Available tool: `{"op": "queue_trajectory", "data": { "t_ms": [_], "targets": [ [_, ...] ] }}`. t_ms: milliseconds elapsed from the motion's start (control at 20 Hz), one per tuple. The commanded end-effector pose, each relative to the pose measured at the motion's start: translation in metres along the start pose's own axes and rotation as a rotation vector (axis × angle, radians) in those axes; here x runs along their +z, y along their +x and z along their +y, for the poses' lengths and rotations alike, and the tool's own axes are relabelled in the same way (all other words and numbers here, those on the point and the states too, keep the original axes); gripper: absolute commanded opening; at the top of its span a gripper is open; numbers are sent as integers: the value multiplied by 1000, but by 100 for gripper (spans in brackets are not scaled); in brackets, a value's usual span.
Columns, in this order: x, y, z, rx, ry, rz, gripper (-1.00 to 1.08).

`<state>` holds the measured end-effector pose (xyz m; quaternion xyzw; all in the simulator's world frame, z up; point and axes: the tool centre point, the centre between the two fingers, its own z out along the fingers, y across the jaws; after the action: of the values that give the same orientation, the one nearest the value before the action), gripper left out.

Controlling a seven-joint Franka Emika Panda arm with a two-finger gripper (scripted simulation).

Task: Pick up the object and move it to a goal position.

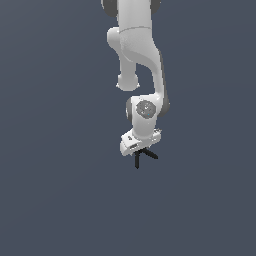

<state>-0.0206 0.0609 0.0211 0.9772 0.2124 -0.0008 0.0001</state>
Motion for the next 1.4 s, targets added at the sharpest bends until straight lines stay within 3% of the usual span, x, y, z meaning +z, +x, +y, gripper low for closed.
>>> {"op": "queue_trajectory", "data": {
  "t_ms": [0, 500, 1350],
  "targets": [
    [-4, -1, 0, 0, -1, 2, -100],
    [-47, -15, -9, 0, -1, 2, -100],
    [-179, -58, -35, -1, -1, 1, -100]
  ]
}}
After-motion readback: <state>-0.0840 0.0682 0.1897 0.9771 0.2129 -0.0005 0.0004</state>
